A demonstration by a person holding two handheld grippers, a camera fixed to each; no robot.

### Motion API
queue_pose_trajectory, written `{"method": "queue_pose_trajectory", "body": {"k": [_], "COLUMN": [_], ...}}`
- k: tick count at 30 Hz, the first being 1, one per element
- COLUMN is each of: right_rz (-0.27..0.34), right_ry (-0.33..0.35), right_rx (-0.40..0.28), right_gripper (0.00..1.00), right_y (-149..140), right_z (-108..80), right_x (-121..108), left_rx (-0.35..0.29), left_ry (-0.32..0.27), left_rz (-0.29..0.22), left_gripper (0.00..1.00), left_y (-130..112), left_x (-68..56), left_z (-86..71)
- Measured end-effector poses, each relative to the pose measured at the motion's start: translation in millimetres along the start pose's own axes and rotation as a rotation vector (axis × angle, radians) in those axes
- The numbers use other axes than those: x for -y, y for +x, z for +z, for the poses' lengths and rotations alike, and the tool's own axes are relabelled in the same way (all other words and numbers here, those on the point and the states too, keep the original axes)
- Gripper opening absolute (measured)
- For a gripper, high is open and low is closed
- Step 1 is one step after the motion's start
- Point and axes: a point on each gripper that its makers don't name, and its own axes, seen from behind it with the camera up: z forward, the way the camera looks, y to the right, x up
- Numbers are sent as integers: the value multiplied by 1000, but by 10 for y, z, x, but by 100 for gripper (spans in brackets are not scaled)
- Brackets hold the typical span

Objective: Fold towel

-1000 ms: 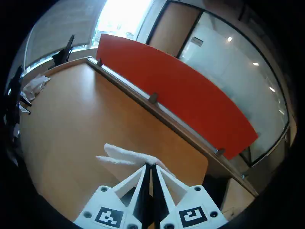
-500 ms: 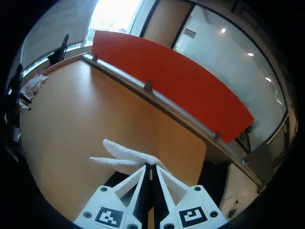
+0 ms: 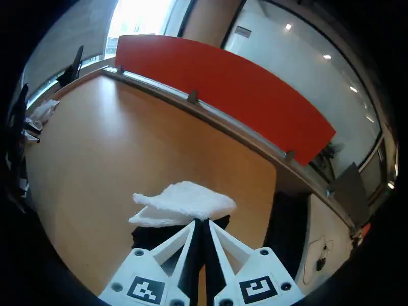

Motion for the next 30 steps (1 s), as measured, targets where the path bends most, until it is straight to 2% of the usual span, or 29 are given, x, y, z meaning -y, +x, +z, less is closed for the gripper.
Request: {"method": "queue_pose_trajectory", "body": {"k": [21,30], "right_rz": [133,163], "right_ry": [-19,-31], "right_rx": [119,168], "right_gripper": [4,4], "right_y": [-823,-1071], "right_z": [116,175], "right_x": [34,38], "left_rx": [6,6], "left_ry": [14,19], "left_rz": [-4,-3], "left_gripper": [79,79], "left_y": [-49,-55], "left_x": [83,94], "left_z": [-39,-47]}}
